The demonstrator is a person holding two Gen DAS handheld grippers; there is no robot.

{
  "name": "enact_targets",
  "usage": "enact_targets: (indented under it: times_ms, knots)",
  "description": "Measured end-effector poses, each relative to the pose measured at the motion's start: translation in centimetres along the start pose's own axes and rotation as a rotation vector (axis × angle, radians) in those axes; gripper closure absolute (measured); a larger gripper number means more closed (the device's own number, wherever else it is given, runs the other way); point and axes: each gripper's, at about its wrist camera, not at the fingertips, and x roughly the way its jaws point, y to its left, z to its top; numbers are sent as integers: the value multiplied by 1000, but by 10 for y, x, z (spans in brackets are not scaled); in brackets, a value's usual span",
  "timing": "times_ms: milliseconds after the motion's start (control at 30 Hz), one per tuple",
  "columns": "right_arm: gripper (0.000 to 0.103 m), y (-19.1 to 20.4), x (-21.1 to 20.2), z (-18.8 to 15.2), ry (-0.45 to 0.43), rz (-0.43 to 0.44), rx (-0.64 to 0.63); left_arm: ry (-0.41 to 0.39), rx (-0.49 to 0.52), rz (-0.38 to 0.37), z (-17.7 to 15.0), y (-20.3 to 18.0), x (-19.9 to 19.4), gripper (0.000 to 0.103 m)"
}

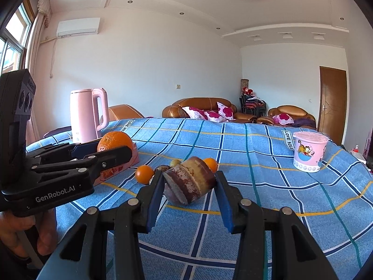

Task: Organize fruits
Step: 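Carry the orange into the pink tin with the left tool while the right tool drops the cake roll in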

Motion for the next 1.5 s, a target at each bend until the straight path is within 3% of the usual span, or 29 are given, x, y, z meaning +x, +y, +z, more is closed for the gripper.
enact_targets:
  times_ms: [233, 667, 1067, 1500]
  knots:
    - [57, 6, 7, 7, 37, 2, -11, -15, -17, 38, 9, 15, -9, 55]
    - [57, 47, 23, 60, 66, 150, -41, -17, -73, 185, 29, 78, -27, 55]
    - [57, 101, 73, 91, 130, 276, -70, 126, -95, 280, 28, 145, -5, 55]
    - [57, 149, 144, 79, 249, 319, -115, 236, -110, 285, 18, 179, 19, 55]
